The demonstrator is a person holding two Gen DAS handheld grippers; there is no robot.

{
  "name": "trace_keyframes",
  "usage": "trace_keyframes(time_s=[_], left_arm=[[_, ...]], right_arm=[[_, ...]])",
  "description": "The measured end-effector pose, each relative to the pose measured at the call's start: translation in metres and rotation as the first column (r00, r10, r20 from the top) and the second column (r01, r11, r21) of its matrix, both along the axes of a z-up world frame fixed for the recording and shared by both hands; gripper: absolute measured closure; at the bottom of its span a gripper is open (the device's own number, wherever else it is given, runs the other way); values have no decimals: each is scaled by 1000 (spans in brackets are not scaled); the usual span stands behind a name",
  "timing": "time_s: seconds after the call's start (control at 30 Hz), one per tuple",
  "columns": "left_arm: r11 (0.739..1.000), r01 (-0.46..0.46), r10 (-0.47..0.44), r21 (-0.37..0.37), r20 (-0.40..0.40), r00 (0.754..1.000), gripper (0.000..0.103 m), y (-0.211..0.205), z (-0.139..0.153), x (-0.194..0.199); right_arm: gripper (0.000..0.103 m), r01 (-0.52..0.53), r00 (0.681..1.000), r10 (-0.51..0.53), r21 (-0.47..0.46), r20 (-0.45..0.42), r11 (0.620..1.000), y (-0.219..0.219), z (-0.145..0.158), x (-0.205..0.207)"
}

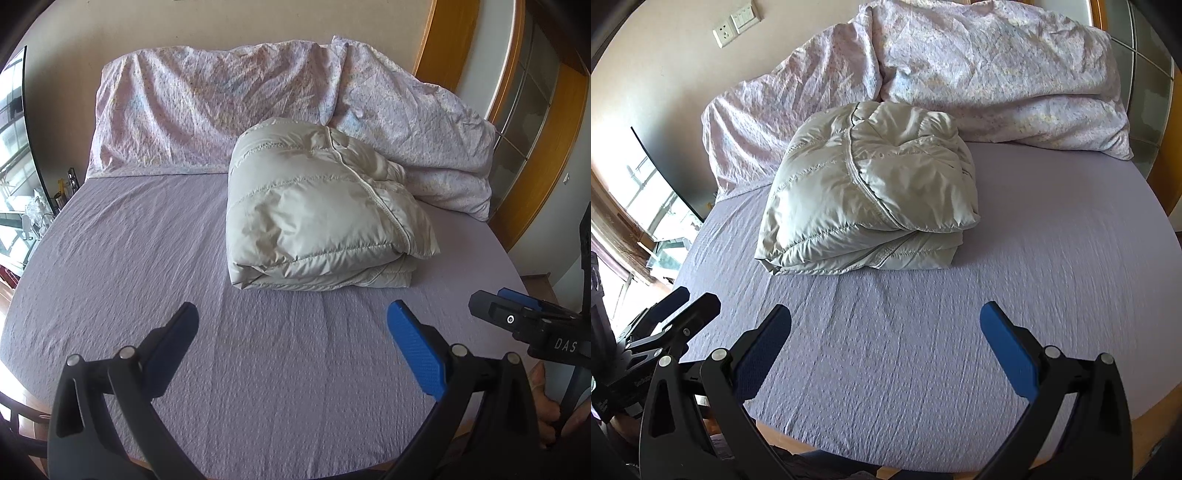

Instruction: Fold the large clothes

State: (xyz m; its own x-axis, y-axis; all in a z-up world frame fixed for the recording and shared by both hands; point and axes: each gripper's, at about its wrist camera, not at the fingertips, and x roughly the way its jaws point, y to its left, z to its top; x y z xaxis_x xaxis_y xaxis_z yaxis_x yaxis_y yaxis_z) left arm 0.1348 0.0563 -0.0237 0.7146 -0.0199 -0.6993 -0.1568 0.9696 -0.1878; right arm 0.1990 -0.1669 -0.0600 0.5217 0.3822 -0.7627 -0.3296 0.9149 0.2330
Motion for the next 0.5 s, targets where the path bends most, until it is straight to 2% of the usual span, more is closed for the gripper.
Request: trace_keyframes(time_s=[0.5], left_arm=[[1000, 10, -10, -5, 4, 1000, 2, -4, 1, 2]], right_arm=[[1, 6, 1000, -6, 12, -14, 1000, -4, -1, 4]])
